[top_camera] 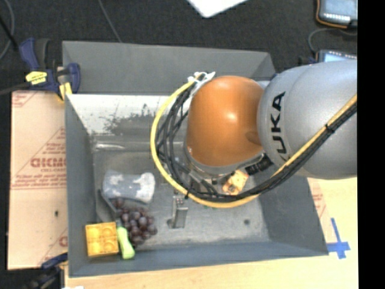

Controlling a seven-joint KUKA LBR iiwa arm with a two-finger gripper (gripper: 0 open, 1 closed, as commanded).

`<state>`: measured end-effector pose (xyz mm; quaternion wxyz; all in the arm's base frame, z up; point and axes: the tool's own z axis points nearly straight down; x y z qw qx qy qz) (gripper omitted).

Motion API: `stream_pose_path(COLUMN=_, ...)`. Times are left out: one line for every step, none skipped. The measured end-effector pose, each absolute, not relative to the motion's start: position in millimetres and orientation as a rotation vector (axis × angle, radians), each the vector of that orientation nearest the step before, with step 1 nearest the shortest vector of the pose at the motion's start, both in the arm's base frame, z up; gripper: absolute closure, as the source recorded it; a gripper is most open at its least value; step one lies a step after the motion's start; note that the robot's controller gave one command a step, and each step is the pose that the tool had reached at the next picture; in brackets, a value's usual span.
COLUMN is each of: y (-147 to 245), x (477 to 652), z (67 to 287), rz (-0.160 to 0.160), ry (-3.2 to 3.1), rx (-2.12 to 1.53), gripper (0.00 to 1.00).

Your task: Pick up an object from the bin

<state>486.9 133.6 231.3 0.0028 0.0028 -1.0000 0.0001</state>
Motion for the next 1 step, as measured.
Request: stream_pose_path(y=132.8, x=488.5, z=235.6, rz=-0.002, ry=-3.144, rx=0.002, gripper=0.00)
